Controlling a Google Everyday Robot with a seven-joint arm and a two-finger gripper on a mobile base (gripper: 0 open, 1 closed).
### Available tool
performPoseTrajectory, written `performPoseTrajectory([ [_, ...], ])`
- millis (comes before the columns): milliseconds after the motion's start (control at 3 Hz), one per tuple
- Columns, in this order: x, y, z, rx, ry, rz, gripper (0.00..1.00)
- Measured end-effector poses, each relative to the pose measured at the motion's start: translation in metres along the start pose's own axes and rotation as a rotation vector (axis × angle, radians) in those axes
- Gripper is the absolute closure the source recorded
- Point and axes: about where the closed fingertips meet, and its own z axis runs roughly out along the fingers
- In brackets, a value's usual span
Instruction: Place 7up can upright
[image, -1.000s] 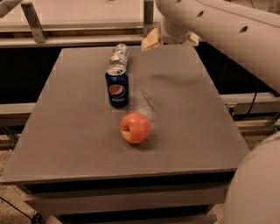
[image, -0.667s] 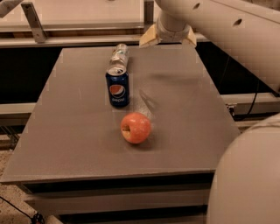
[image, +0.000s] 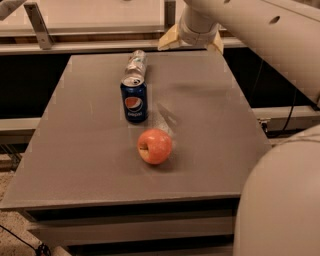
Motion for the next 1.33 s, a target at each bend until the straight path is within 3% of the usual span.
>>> performPoseTrajectory([
  [333, 0.004, 0.006, 0.003, -0.042, 0.025, 0.023, 0.00],
  [1000, 0.024, 0.041, 0.025, -0.140, 0.107, 0.028, 0.00],
  [1333, 0.025, 0.062, 0.032, -0.184, 0.113, 0.014, 0.00],
])
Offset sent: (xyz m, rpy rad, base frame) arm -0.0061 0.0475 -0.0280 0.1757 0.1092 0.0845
